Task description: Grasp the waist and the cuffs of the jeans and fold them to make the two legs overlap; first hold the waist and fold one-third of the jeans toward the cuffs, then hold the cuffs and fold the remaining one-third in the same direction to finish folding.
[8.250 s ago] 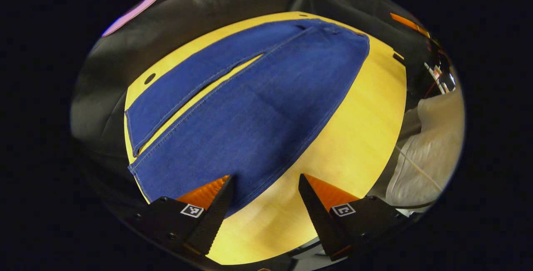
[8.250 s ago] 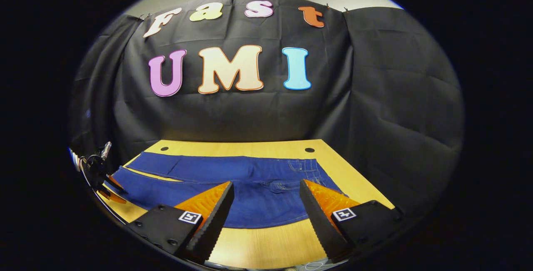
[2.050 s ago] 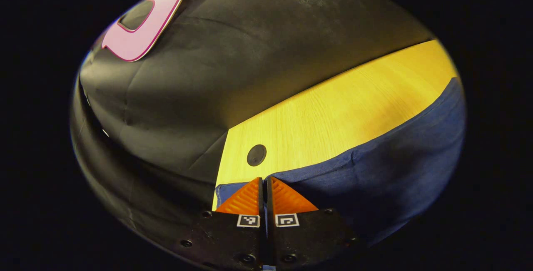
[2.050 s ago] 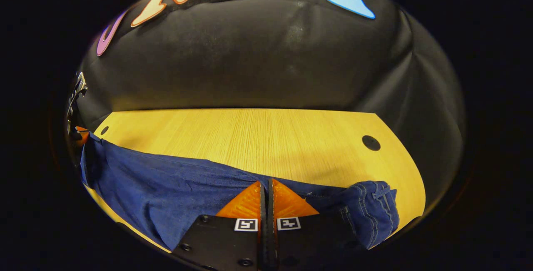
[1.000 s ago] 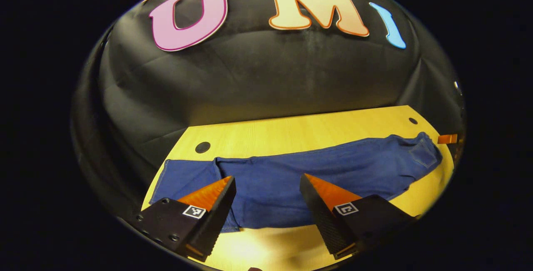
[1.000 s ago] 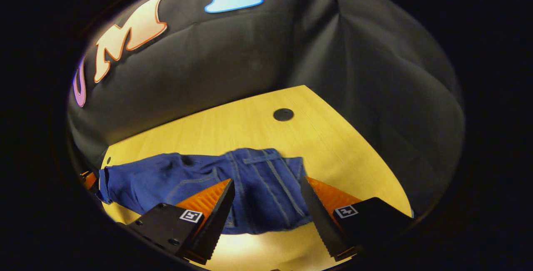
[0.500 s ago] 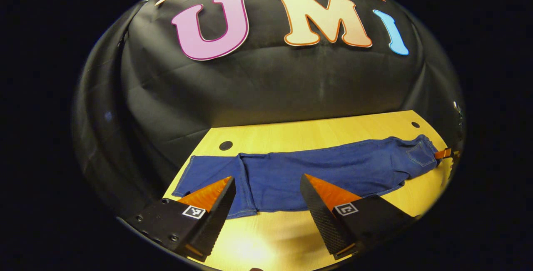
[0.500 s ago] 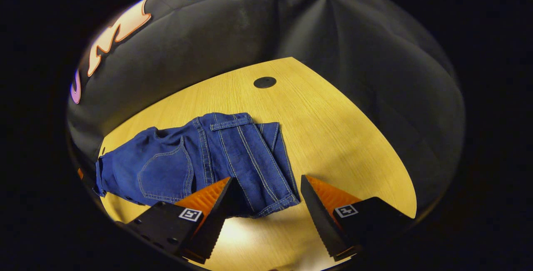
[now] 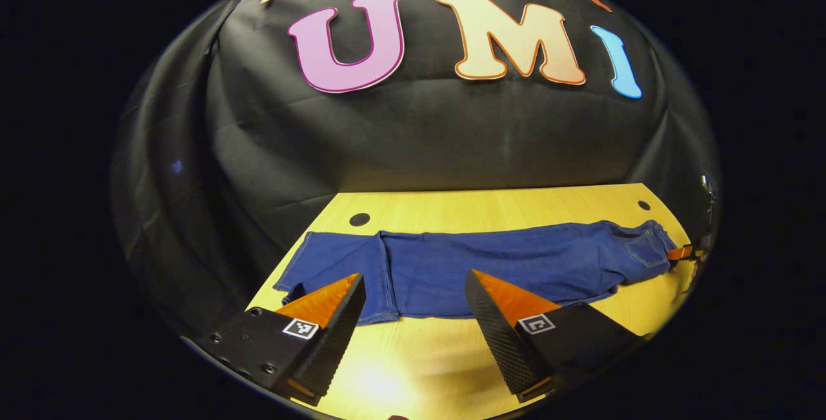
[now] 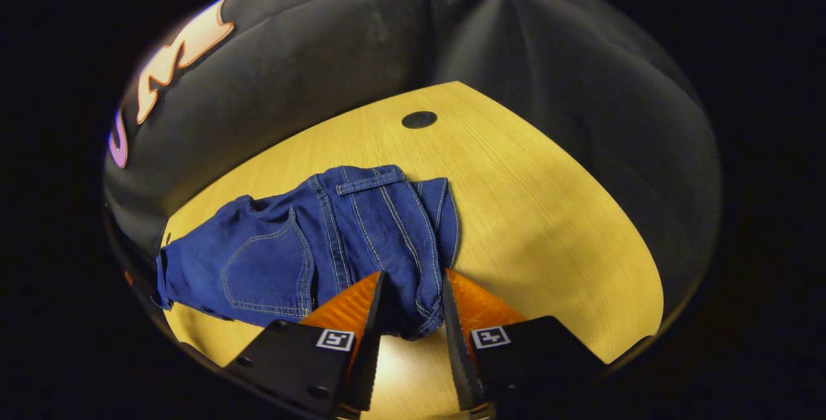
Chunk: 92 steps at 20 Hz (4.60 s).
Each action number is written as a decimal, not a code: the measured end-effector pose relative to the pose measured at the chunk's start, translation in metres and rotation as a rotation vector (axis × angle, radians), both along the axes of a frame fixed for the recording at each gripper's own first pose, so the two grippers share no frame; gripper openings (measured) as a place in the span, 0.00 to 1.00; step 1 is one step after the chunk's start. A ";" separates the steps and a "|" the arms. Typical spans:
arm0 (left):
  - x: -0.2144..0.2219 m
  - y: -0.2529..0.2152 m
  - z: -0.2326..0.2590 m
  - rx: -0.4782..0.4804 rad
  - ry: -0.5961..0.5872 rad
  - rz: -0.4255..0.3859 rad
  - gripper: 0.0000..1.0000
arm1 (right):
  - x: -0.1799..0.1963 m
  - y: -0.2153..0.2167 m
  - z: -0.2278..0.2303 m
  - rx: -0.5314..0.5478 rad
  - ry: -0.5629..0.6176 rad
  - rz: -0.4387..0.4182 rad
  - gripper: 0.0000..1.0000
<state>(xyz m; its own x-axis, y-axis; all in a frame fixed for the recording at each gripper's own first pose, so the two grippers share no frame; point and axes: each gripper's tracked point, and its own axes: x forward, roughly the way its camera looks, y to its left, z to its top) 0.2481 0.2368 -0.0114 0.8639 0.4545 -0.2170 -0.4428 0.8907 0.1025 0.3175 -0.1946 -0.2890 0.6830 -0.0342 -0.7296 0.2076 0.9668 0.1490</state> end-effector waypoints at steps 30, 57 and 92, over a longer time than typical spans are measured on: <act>-0.054 0.081 -0.042 -0.157 -0.017 0.077 0.96 | 0.021 0.186 0.229 0.700 -0.481 0.248 0.05; -0.034 0.254 -0.072 -0.170 -0.026 0.114 0.95 | -0.020 0.483 0.001 0.189 -0.151 0.746 0.05; 0.004 0.266 -0.140 -0.177 0.153 -0.101 0.01 | -0.045 0.441 0.071 0.318 -0.129 0.472 0.76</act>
